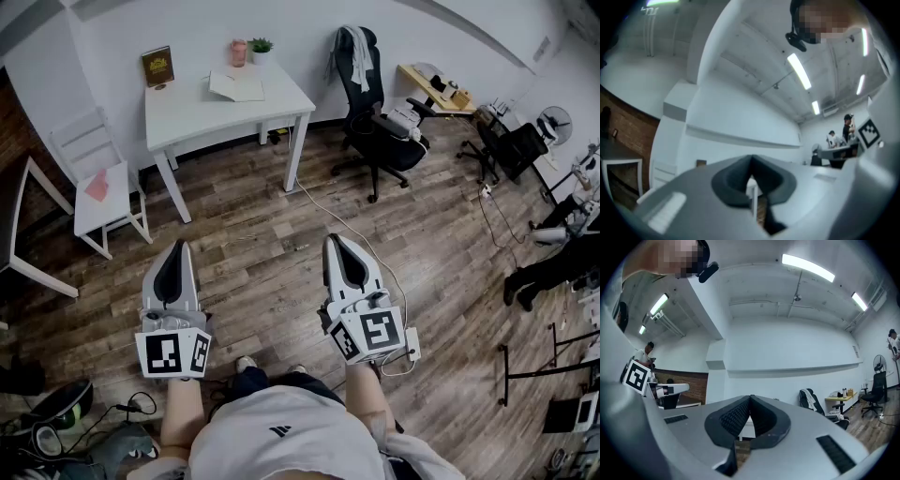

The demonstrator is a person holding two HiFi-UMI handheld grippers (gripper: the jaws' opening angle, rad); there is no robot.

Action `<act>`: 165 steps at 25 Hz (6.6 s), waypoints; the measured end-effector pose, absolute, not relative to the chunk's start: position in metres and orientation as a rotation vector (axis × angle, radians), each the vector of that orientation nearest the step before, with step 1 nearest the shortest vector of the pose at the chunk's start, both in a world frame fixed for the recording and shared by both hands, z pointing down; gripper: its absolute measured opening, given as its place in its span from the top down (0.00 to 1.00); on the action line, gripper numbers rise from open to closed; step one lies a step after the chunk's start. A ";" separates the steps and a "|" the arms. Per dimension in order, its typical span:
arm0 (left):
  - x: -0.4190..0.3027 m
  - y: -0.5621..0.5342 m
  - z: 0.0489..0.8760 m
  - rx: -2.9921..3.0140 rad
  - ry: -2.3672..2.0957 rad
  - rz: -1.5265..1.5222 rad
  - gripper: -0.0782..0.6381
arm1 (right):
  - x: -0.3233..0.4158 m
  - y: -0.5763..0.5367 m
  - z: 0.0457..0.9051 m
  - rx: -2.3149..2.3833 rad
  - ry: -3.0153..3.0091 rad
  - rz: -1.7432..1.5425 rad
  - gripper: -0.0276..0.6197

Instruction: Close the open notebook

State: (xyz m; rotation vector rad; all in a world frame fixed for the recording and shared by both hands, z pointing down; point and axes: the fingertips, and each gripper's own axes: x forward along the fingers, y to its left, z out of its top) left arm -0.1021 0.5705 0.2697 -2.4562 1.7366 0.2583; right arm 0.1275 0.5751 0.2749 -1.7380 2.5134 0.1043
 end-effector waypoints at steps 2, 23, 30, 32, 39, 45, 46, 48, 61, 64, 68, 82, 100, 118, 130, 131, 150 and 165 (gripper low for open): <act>-0.106 0.569 0.271 -2.460 1.734 0.256 0.88 | 0.123 0.573 0.276 -1.740 2.511 0.105 0.97; -0.156 0.517 0.278 -2.486 1.668 0.266 0.88 | 0.085 0.522 0.289 -1.771 2.467 0.070 0.97; -0.156 0.446 0.282 -2.475 1.688 0.248 0.88 | 0.087 0.443 0.295 -1.754 2.474 0.043 0.97; -0.155 0.422 0.281 -2.459 1.693 0.240 0.88 | 0.089 0.413 0.292 -1.723 2.472 0.033 0.97; -0.141 0.317 0.266 -2.409 1.729 0.240 0.88 | 0.105 0.295 0.271 -1.616 2.459 -0.016 0.97; -0.112 0.241 0.249 -2.377 1.681 0.305 0.88 | 0.126 0.214 0.259 -1.586 2.483 0.028 0.97; -0.108 0.230 0.247 -2.372 1.677 0.312 0.88 | 0.129 0.203 0.258 -1.583 2.488 0.042 0.97; -0.101 0.211 0.245 -2.367 1.680 0.318 0.88 | 0.135 0.184 0.257 -1.581 2.501 0.079 0.97; -0.084 0.112 0.265 -2.399 1.695 0.242 0.88 | 0.123 0.107 0.269 -1.472 2.637 0.309 0.97; -0.089 0.081 0.267 -2.412 1.685 0.259 0.88 | 0.120 0.078 0.272 -1.500 2.630 0.296 0.97; -0.097 0.032 0.270 -2.436 1.668 0.266 0.88 | 0.113 0.033 0.272 -1.518 2.604 0.264 0.97; -0.142 -0.120 0.268 -2.522 1.586 0.251 0.88 | 0.062 -0.109 0.259 -1.577 2.548 0.233 0.97; -0.164 -0.237 0.304 -2.652 1.521 0.212 0.88 | 0.028 -0.206 0.286 -1.669 2.540 0.152 0.97; -0.149 -0.300 0.416 -2.854 1.764 -0.015 0.88 | 0.046 -0.269 0.330 -1.644 2.658 -0.035 0.97; -0.158 -0.324 0.521 -2.943 2.177 -0.110 0.76 | 0.046 -0.313 0.357 -1.485 2.803 -0.152 0.97; -0.159 -0.325 0.527 -2.937 2.214 -0.105 0.74 | 0.045 -0.316 0.358 -1.471 2.816 -0.156 0.97; -0.155 -0.329 0.558 -2.785 2.499 0.051 0.84 | 0.071 -0.339 0.383 -1.372 2.929 -0.211 0.97; -0.035 -0.336 0.507 -3.042 1.917 -0.042 0.87 | 0.120 -0.337 0.380 -1.401 2.876 -0.205 0.97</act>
